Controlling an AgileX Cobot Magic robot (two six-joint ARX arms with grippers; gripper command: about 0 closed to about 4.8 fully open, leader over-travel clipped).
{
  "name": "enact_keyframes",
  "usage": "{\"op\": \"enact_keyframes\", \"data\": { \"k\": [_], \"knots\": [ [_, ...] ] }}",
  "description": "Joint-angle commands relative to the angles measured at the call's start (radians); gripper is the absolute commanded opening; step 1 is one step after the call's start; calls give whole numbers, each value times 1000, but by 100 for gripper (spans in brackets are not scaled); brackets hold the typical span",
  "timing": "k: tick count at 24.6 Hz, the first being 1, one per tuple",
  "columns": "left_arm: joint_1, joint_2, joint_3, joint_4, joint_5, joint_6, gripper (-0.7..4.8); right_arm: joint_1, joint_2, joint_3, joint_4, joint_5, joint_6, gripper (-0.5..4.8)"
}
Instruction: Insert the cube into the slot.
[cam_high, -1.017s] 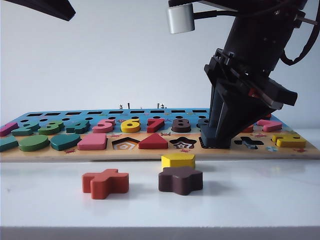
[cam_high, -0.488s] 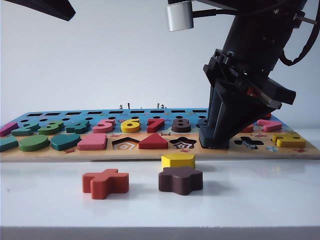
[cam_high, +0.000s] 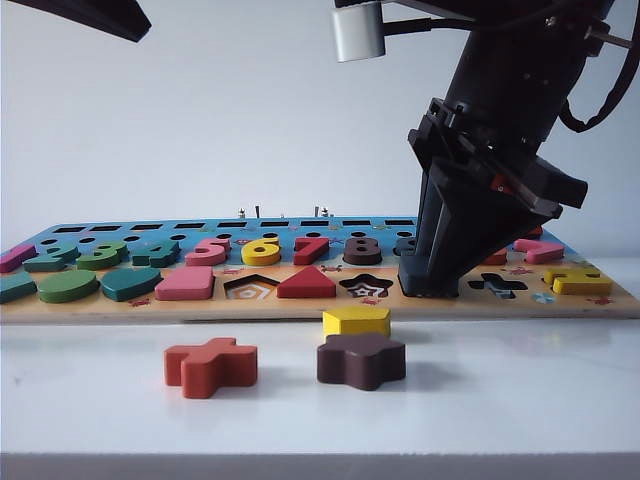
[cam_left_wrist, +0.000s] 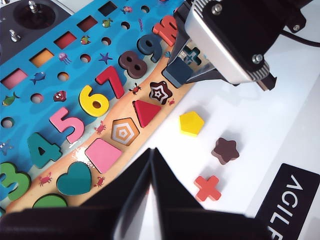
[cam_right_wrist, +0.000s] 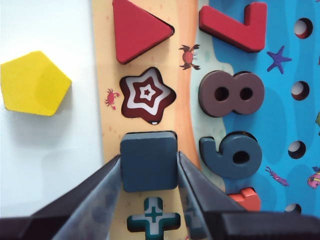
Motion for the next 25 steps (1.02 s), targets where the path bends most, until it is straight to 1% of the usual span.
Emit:
{"op": "enact_keyframes", "data": {
  "k": [1, 6, 7, 8, 11, 15, 17, 18, 21, 25],
  "knots": [
    [0, 0, 3, 14, 5, 1, 20, 0, -3, 6, 3, -3, 7, 211],
    [0, 0, 3, 14, 5, 1, 20, 0, -3, 6, 4, -3, 7, 226],
    [0, 0, 3, 14, 4, 1, 20, 0, -3, 6, 4, -3, 7, 238],
    [0, 0, 3, 14, 5, 1, 20, 0, -3, 6, 4, -3, 7, 269],
    [0, 0, 3, 14, 4, 1, 20, 1, -9, 8, 5, -4, 29, 294],
    [0, 0, 3, 14, 5, 1, 20, 2, -39, 11, 19, -2, 78, 293],
    [0, 0, 3, 14, 5, 1, 20, 2, -61, 11, 40, 5, 138, 293],
    [0, 0, 3, 14, 5, 1, 20, 2, -86, 10, 58, 4, 200, 293],
    [0, 0, 3, 14, 4, 1, 20, 2, -126, 10, 109, 3, 307, 293],
    [0, 0, 3, 14, 4, 1, 20, 1, -187, 9, 195, -4, 506, 293]
  ]
}}
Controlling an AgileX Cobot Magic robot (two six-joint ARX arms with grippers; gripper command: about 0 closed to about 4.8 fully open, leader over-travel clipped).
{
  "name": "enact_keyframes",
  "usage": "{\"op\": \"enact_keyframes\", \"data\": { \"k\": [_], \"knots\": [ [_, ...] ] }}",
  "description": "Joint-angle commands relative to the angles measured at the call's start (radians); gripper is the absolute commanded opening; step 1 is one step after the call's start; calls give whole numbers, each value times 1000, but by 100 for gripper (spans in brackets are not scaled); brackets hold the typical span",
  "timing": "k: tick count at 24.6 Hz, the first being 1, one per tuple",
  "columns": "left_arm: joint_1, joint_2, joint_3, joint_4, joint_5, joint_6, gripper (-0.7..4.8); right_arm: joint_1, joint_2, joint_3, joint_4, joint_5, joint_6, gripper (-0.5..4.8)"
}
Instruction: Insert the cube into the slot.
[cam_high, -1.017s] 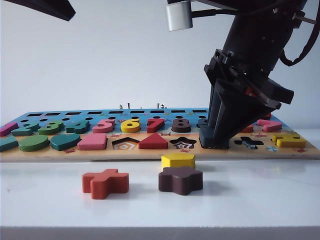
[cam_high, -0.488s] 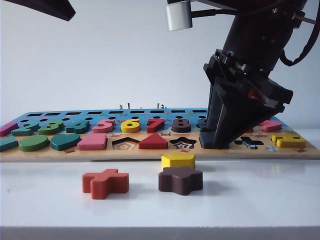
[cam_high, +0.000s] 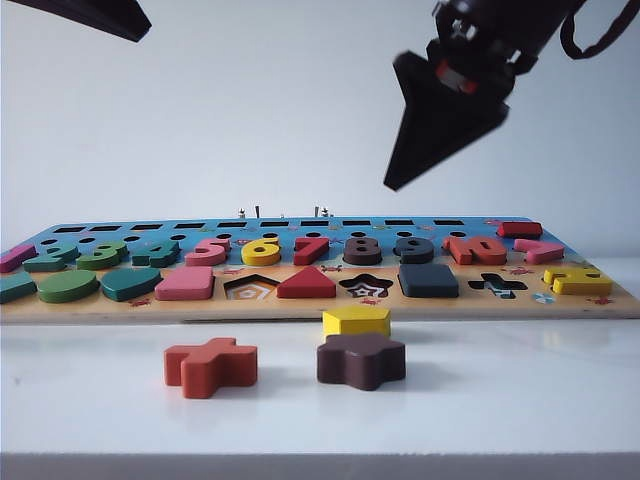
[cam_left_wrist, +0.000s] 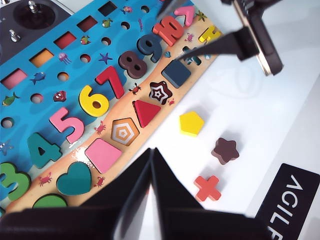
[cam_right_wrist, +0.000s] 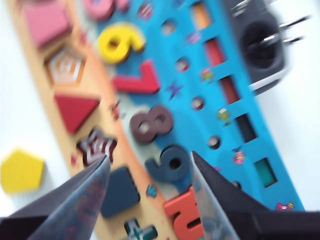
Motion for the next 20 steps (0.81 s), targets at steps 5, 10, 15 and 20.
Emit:
{"op": "enact_keyframes", "data": {
  "k": [5, 10, 15, 20],
  "knots": [
    [0, -1, 3, 14, 5, 1, 20, -16, -119, 1, 165, -5, 253, 293],
    [0, -7, 3, 15, 5, 1, 20, -103, -180, -23, 176, -5, 335, 293],
    [0, -21, 2, 21, 4, 1, 20, -198, -283, -135, 260, -58, 426, 293],
    [0, -45, -30, 37, 4, 3, 20, -284, -426, -256, 306, -121, 426, 293]
  ]
}}
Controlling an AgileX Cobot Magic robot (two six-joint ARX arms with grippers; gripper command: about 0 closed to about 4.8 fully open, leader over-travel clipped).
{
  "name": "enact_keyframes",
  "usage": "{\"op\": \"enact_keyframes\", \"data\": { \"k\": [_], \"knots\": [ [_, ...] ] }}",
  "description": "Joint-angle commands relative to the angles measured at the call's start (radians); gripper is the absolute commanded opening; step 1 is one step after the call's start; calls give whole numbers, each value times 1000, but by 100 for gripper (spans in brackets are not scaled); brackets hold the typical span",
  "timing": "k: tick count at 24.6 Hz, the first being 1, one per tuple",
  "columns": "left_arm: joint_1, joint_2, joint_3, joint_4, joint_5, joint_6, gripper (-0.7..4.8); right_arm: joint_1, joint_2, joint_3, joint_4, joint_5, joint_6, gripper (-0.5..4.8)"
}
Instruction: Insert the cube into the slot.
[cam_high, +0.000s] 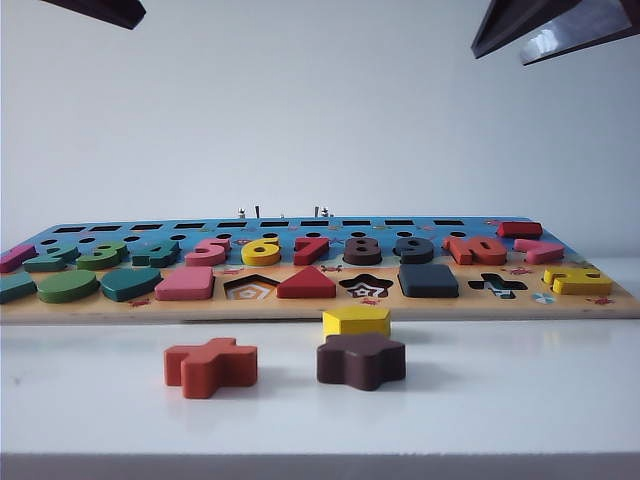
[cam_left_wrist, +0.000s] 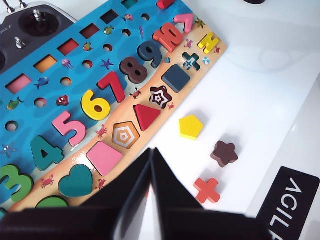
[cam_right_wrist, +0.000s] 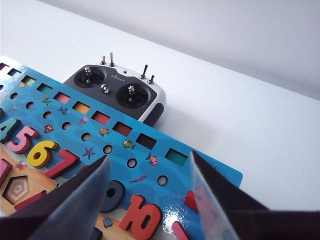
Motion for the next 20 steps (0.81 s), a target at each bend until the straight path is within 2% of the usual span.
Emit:
{"op": "enact_keyframes", "data": {
  "k": [1, 4, 7, 9, 13, 14, 20],
  "knots": [
    [0, -23, -26, 29, 3, 4, 20, -38, -69, -43, 36, -31, 4, 293],
    [0, -49, -57, 36, 3, 5, 20, -84, -142, -87, 36, -30, 4, 286],
    [0, -96, -112, 64, 3, 12, 20, -164, -239, -137, 35, -29, 3, 195],
    [0, -124, -144, 89, 0, 19, 20, -201, -286, -156, 35, -29, 3, 155],
    [10, -179, -195, 127, -8, 31, 20, -268, -381, -193, 34, -29, 3, 8],
    [17, -193, -208, 136, -11, 31, 20, -282, -402, -202, 35, -29, 1, -7],
    [128, -333, -309, 274, -57, 27, 20, -346, -535, -270, 35, -40, 1, -7]
  ]
}}
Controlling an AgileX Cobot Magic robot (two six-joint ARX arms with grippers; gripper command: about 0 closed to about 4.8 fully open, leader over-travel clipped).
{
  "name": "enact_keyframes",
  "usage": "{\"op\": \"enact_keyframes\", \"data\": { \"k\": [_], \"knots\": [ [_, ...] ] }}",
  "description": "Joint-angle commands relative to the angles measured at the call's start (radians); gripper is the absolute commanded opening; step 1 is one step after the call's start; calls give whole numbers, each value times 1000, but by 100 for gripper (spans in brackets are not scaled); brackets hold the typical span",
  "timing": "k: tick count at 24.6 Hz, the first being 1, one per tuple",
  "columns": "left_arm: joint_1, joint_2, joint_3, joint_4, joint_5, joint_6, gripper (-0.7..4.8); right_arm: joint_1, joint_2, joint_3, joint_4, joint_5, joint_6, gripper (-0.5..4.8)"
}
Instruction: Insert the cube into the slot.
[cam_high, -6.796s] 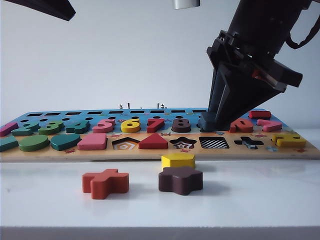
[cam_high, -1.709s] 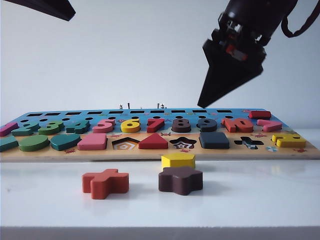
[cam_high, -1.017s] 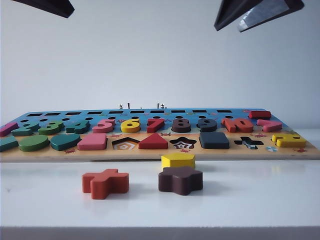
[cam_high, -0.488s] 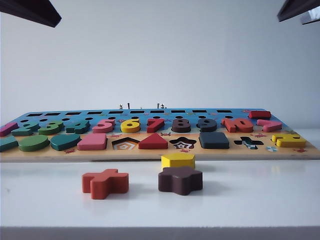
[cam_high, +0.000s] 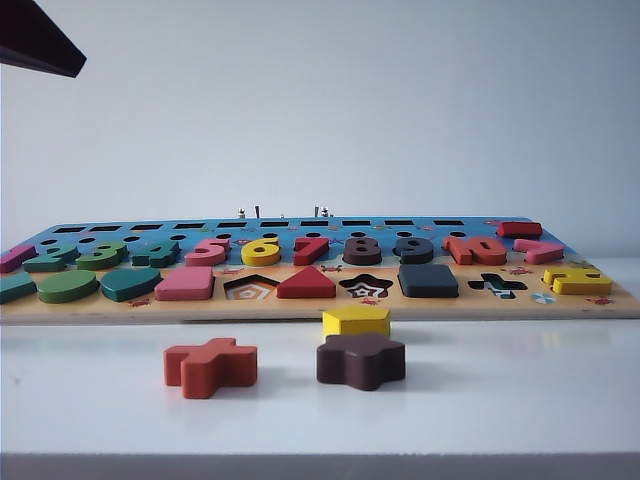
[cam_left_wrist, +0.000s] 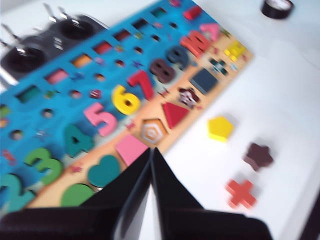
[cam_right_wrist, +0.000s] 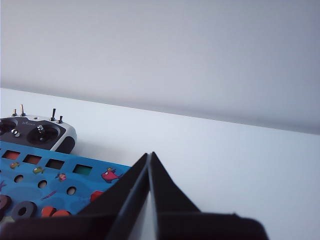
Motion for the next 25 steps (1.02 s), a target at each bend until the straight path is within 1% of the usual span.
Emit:
{"op": "enact_keyframes", "data": {
  "k": [1, 2, 7, 9, 11, 12, 14, 15, 18, 22, 25],
  "knots": [
    [62, -73, -46, 107, -26, 4, 20, -21, -52, -37, 11, -14, 1, -7],
    [91, -105, -66, 117, -37, 4, 20, -30, -76, -58, 11, -14, 1, -7],
    [156, -170, -118, 123, -60, 8, 20, -47, -117, -101, 13, -14, 20, -6],
    [185, -212, -171, 134, -85, 16, 20, -66, -141, -126, 23, -4, 130, -4],
    [193, -228, -199, 146, -106, 37, 20, -80, -151, -143, 27, 27, 188, -4],
    [195, -237, -214, 154, -125, 49, 20, -89, -155, -153, 27, 42, 196, -5],
    [200, -262, -247, 171, -175, 61, 20, -107, -166, -174, 27, 46, 195, -5],
    [206, -290, -280, 192, -232, 60, 20, -122, -176, -193, 27, 45, 195, -6],
    [224, -361, -354, 264, -305, 56, 20, -133, -184, -227, 34, 26, 180, -8],
    [244, -461, -431, 280, -318, 57, 20, -137, -199, -287, 50, 26, 179, -7],
    [274, -473, -466, 307, -320, 57, 20, -140, -230, -330, 52, 26, 179, -7]
  ]
}}
